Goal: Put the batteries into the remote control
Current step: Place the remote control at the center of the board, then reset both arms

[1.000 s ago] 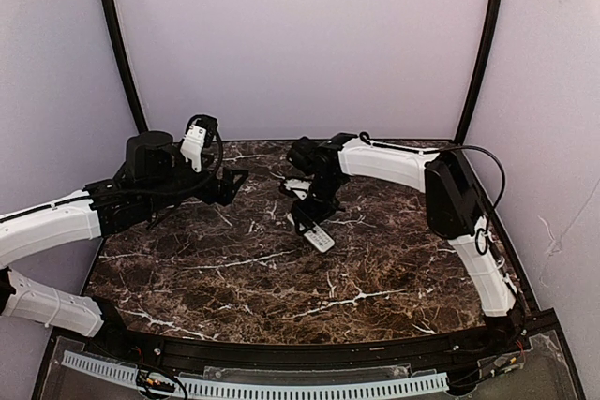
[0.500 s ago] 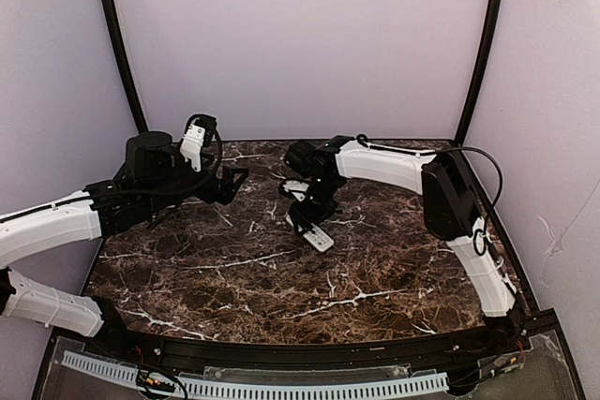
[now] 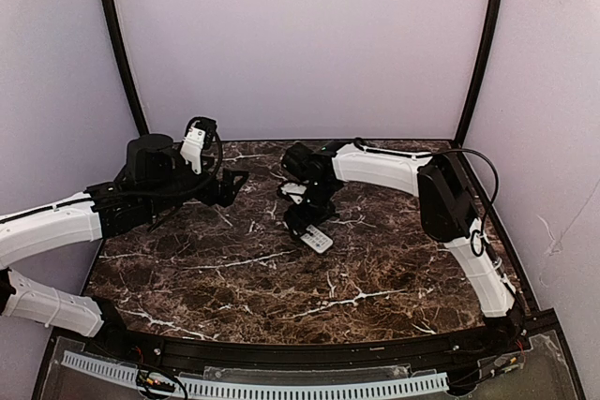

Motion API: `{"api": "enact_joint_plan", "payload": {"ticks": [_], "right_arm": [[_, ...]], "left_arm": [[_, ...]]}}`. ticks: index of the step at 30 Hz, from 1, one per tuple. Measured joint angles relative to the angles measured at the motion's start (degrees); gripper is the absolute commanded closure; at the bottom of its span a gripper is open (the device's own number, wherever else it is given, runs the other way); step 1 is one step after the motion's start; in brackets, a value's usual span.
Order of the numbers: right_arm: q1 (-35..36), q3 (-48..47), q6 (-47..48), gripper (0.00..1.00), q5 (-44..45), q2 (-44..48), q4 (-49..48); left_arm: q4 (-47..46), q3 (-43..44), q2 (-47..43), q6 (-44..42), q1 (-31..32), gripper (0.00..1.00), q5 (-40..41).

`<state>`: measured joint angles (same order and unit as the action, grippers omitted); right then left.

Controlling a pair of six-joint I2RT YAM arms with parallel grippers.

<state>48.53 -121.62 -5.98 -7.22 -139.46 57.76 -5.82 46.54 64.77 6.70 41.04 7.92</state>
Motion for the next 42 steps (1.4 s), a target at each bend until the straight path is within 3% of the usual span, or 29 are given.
{"api": "enact_joint_plan", "payload": {"ticks": [6, 11, 20, 28, 36, 42], "right_arm": [[0.24, 0.20, -0.22, 0.12, -0.04, 0.24, -1.18], [-0.33, 6.12, -0.39, 0.03, -1.49, 4.55, -5.25], [-8.07, 26.80, -0.57, 0.01, -3.74, 28.98, -21.18], [-19.87, 47.78, -2.10, 0.01, -7.45, 44.98, -37.53], [-21.11, 69.13, -5.68, 0.01, -12.50, 51.60, -52.43], [-21.11, 79.28, -8.79, 0.02, -15.13, 52.92, -60.24]], "left_arm": [[0.61, 0.24, 0.15, 0.24, -0.02, 0.01, 0.02], [4.66, 3.63, 2.34, 2.49, -1.49, 0.01, -1.55], [11.96, 10.93, 9.33, 9.01, -11.74, 0.01, -12.24], [17.03, 16.41, 19.15, 10.84, -13.86, 0.01, -16.94], [16.59, 9.55, 24.06, 12.87, -13.86, 0.01, -21.03], [14.23, 2.60, 24.04, 13.66, -13.84, 0.01, -21.42]]}}
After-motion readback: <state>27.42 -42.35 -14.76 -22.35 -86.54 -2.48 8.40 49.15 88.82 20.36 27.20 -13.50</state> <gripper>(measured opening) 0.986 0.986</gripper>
